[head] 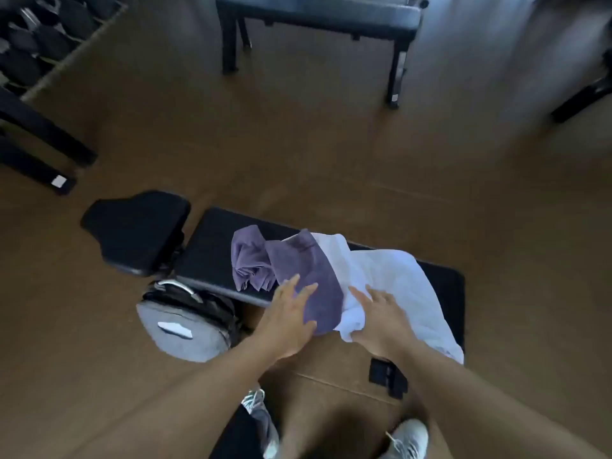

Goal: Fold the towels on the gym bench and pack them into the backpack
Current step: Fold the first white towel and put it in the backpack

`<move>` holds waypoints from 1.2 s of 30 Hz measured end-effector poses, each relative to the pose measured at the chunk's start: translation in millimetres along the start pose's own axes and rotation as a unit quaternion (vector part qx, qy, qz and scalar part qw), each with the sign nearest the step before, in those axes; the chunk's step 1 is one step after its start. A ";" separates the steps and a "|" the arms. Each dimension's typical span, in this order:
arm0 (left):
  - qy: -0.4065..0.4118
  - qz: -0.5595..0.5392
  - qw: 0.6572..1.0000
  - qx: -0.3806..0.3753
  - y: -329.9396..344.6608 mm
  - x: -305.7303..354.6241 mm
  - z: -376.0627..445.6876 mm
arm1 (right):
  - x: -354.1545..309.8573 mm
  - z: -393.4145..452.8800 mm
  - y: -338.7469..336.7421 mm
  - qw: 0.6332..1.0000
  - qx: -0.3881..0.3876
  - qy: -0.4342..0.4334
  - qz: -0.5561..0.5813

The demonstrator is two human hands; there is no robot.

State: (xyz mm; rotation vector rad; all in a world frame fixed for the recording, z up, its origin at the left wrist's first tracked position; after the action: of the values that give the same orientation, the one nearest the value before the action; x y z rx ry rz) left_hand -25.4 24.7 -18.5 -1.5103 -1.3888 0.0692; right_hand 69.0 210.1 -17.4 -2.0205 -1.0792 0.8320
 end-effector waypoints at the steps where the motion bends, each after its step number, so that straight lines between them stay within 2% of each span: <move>1: 0.000 0.019 0.999 0.028 11.4 -12.0 20.2 | 7.0 23.8 16.0 1.000 -0.017 0.005 -0.016; 4: -0.065 0.066 0.982 0.165 28.7 -52.3 80.0 | 23.9 94.1 49.5 0.999 0.005 0.010 -0.040; 6: -0.101 0.065 0.967 0.227 37.3 -85.5 115.9 | 27.4 137.3 74.0 0.998 0.033 -0.039 -0.032; 9: -0.122 0.107 0.964 0.210 41.2 -136.2 162.4 | 15.4 179.0 97.7 0.989 0.072 -0.129 -0.028; 13: -0.070 0.145 0.948 0.275 24.5 -169.8 190.6 | -19.4 206.3 101.1 0.978 0.152 -0.143 -0.017; 16: -0.027 0.157 0.938 0.309 1.9 -184.1 196.3 | -41.2 214.8 95.9 0.974 0.162 -0.159 -0.006; 20: 0.003 0.164 0.932 0.322 -4.8 -195.4 195.8 | -48.2 219.8 94.7 0.967 0.169 -0.188 -0.027; 23: -0.007 0.160 0.934 0.321 -1.4 -197.4 194.5 | -43.3 220.7 98.3 0.964 0.188 -0.188 -0.020; 26: -0.023 0.139 0.944 0.297 5.7 -193.9 189.8 | -37.9 205.2 98.0 0.950 0.218 -0.221 0.011; 28: -0.026 0.143 0.934 0.327 7.8 -182.1 177.3 | -26.6 184.5 94.3 0.942 0.239 -0.226 0.073; 30: 0.018 0.147 0.910 0.388 9.7 -157.5 158.5 | -4.4 161.2 88.3 0.935 0.265 -0.202 0.125; 32: 0.135 0.120 0.890 0.419 22.6 -121.7 141.2 | 24.5 141.5 85.2 0.929 0.303 -0.174 0.119; 34: 0.267 0.076 0.879 0.387 49.6 -84.0 127.5 | 58.0 127.9 84.8 0.930 0.334 -0.134 0.080; 36: 0.350 0.077 0.879 0.314 87.4 -54.8 120.4 | 84.8 105.3 86.3 0.942 0.321 -0.084 0.039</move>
State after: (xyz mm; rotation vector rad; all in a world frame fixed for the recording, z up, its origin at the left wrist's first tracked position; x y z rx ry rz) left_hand -59.0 75.7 -164.9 -0.9360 -0.5691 0.0566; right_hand 61.2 276.3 -163.3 -1.4623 -0.6870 1.2298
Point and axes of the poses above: each hand's wrist, its own z-axis towards the middle knuckle, its own y-axis out of the palm, x = y × z, the point moved 4 cm from there along z, towards the middle knuckle, and after that the axes turned 6 degrees about -z, right-handed, at the moved point
